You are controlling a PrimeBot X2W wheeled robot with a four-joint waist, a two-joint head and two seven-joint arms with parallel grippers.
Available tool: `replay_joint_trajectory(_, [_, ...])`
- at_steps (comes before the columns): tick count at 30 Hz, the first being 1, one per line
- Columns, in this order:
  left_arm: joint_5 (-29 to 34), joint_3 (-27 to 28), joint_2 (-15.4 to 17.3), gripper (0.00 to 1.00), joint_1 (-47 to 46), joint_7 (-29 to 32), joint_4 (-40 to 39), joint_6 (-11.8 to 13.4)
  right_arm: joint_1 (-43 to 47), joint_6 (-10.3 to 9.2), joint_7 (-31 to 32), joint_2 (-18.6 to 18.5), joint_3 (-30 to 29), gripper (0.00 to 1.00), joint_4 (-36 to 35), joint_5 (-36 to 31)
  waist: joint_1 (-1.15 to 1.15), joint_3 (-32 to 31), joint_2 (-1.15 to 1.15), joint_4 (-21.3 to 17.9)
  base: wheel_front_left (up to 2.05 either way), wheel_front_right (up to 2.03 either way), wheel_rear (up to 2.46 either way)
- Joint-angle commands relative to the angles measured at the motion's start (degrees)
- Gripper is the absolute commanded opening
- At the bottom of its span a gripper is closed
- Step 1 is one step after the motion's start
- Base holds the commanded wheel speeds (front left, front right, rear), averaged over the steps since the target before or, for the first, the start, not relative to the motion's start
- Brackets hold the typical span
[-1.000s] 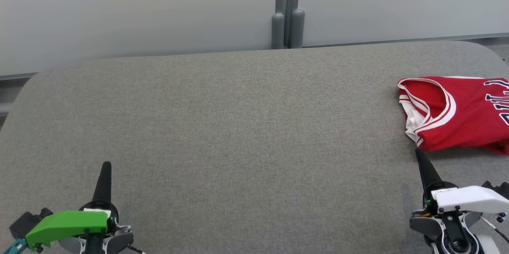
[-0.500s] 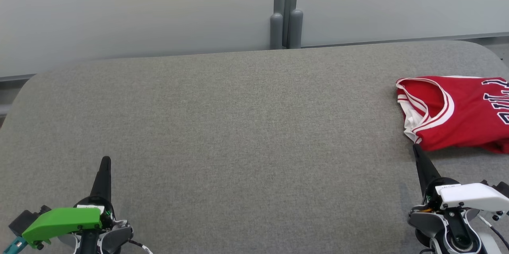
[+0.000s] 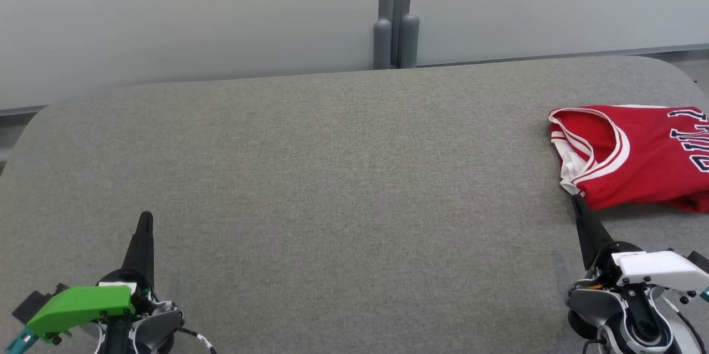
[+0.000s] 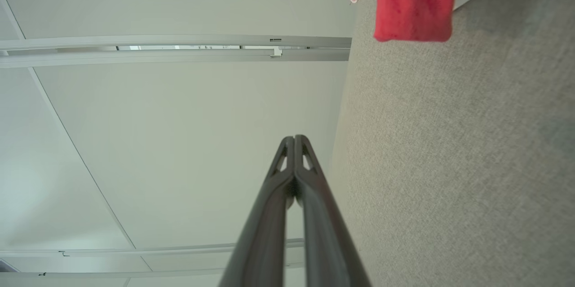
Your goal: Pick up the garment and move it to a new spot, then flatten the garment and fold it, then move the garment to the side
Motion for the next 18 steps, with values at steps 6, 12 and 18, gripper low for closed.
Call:
replay_joint_trajectory(6, [-1.92,0.27,-0.03,0.00,-1.07,0.55,-0.35,-0.35,-0.63,0.02,0.64,-0.34,0.18,0.00,0.13,2.35,0.00,-0.03,0.41,-0.11,0.00,0.00,0.00])
replay_joint_trajectory(12, [-1.92,0.26,-0.03,0.00,-1.07,0.55,-0.35,-0.35,-0.63,0.02,0.63,-0.34,0.18,0.00,0.12,2.36,0.00,-0.03,0.41,-0.11,0.00,0.00,0.00])
replay_joint_trajectory(18, [-1.92,0.26,-0.03,0.00,-1.06,0.54,-0.36,-0.35,-0.63,0.02,0.63,-0.34,0.17,0.00,0.12,2.36,0.00,-0.03,0.41,-0.11,0.00,0.00,0.00])
